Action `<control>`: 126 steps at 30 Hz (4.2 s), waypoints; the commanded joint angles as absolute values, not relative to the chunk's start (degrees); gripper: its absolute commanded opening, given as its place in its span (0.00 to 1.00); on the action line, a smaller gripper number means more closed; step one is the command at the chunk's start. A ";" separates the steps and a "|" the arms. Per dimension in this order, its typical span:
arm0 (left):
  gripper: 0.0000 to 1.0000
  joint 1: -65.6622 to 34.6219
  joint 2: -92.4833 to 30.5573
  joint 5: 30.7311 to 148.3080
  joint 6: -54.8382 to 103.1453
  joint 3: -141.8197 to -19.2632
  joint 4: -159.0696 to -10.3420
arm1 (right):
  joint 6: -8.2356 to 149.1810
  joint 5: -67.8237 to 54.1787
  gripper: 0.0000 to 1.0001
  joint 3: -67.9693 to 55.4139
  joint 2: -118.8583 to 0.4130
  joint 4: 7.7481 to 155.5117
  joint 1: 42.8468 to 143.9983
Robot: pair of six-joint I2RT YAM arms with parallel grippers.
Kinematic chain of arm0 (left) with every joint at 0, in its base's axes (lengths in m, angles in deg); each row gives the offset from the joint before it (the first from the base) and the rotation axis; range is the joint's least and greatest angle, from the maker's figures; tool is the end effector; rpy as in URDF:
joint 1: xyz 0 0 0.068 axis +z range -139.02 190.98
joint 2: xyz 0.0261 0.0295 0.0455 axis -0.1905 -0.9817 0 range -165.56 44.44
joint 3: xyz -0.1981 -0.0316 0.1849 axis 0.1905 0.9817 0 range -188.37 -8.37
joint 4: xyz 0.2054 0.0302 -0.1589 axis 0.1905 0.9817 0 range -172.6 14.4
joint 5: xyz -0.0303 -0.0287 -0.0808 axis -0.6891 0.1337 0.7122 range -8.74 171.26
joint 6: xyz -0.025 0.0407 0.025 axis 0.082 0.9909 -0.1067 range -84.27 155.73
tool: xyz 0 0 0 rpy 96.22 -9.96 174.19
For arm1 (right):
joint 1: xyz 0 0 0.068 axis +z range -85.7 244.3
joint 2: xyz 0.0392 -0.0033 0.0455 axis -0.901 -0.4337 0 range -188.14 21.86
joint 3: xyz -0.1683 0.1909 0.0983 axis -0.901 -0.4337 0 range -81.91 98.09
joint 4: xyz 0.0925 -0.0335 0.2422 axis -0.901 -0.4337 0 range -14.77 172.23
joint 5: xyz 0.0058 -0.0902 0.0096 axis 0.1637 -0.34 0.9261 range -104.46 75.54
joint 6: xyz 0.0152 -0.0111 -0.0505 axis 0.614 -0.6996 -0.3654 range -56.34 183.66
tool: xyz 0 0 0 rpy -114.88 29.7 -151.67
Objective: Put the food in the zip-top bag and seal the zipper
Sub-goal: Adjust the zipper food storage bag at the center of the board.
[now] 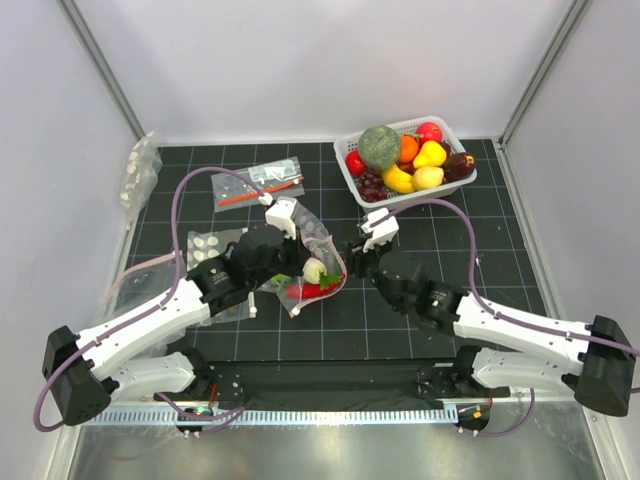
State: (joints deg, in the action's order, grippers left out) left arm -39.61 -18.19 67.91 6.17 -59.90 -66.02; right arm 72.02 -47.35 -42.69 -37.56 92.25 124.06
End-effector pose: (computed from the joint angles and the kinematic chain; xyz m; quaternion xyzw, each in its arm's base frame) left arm 0.1631 -0.1856 0.3092 0.0960 0.8466 -0.2548 0.4572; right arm 0.1368 0.1963 0.2942 -0.1554 0.7416 0.1649 0.6314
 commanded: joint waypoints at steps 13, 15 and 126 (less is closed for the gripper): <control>0.00 -39.47 -16.38 70.01 6.73 -61.55 -68.80 | 72.71 -37.85 0.55 -35.33 -50.91 91.37 120.81; 0.00 -39.47 -16.55 70.27 6.73 -61.63 -68.80 | 73.41 -37.05 0.50 -34.45 -52.67 91.54 120.02; 0.00 -42.46 -19.54 51.64 12.18 -58.56 -73.37 | 83.35 -45.22 0.71 -45.79 -39.05 96.11 113.07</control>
